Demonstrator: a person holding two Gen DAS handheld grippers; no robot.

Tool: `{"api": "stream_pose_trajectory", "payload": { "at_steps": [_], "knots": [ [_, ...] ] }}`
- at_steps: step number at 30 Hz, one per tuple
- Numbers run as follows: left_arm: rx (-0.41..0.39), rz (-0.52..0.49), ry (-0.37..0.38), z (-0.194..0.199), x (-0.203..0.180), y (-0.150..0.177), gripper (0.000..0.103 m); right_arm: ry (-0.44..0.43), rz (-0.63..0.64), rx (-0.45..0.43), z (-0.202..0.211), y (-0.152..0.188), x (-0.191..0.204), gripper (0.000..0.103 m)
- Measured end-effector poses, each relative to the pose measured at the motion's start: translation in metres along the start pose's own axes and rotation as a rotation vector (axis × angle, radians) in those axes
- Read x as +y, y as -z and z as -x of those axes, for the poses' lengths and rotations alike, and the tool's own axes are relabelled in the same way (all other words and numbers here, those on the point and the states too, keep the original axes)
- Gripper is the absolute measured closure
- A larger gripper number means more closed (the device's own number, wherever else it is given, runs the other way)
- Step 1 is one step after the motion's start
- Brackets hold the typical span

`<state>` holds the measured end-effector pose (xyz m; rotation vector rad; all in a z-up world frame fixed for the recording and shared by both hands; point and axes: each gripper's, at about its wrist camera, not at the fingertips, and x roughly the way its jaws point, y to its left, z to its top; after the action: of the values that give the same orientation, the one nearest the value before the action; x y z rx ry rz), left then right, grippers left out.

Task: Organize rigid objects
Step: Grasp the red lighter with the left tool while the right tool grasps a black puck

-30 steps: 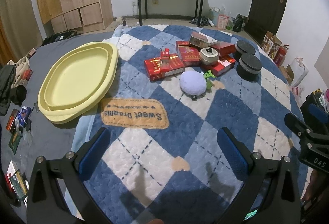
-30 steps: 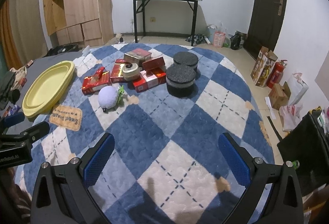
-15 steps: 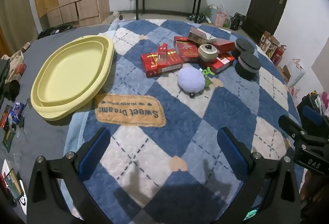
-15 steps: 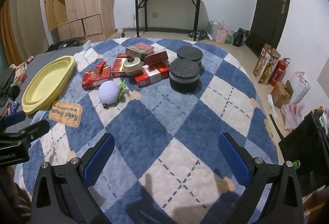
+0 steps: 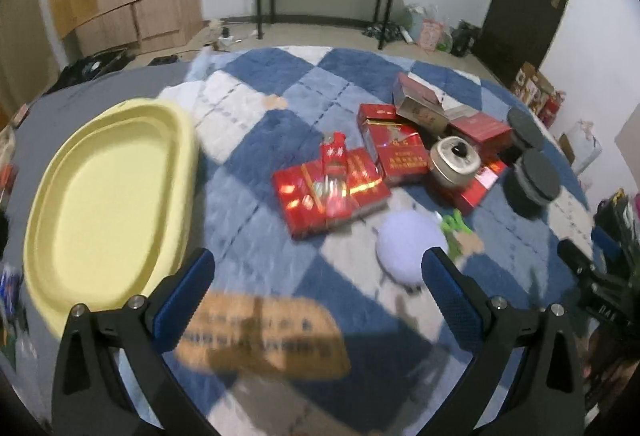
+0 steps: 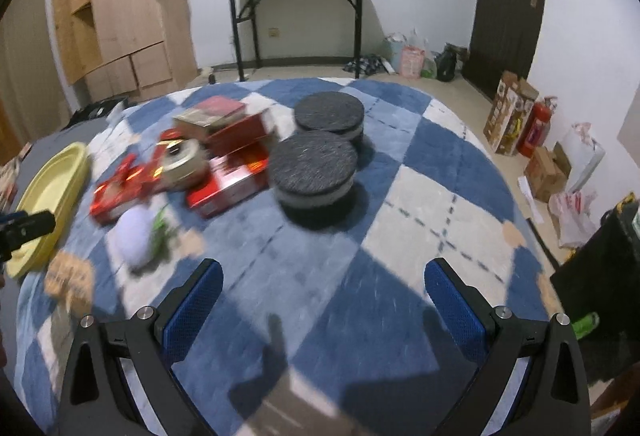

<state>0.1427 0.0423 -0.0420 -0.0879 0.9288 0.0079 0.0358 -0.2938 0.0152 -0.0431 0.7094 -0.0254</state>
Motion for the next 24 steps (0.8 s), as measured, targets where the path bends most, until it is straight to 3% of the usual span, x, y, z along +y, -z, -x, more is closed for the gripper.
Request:
{"api": "stream_pose_trajectory", "payload": {
  "at_steps": [2,7,11,14,16,17,19,20,24],
  "knots": [
    [0.009,-0.040,0.008,-0.018,-0.004,-0.011,0.014,0.003,0.000,-0.010,-0.022,-0.008,-0.001,0.000],
    [0.041,-0.022,0.056,-0.057,-0.006,-0.036,0.016,-0.012,-0.015,-0.031,-0.067,-0.019,-0.003,0.000],
    [0.062,0.001,0.075,-0.079,0.003,-0.045,0.038,0.003,-0.021,-0.024,-0.093,-0.023,-0.007,0.000],
    [0.032,-0.029,0.068,-0.083,0.002,-0.046,0.040,-0.005,-0.035,-0.028,-0.107,-0.025,-0.009,0.002],
    [0.024,-0.036,0.067,-0.082,0.001,-0.047,0.046,-0.020,-0.032,-0.030,-0.113,-0.026,-0.009,0.002],
    [0.024,-0.033,0.073,-0.081,0.002,-0.047,0.055,-0.021,-0.024,-0.033,-0.116,-0.027,-0.007,0.003],
    [0.025,-0.043,0.076,-0.079,0.001,-0.045,0.066,-0.019,-0.002,-0.018,-0.123,-0.028,-0.004,0.016],
    [0.025,-0.051,0.076,-0.078,0.001,-0.043,0.076,-0.027,0.009,-0.003,-0.128,-0.027,-0.002,0.020],
    [0.014,-0.061,0.079,-0.076,0.000,-0.038,0.078,-0.023,0.025,-0.015,-0.132,-0.027,-0.002,0.032]
  ]
}}
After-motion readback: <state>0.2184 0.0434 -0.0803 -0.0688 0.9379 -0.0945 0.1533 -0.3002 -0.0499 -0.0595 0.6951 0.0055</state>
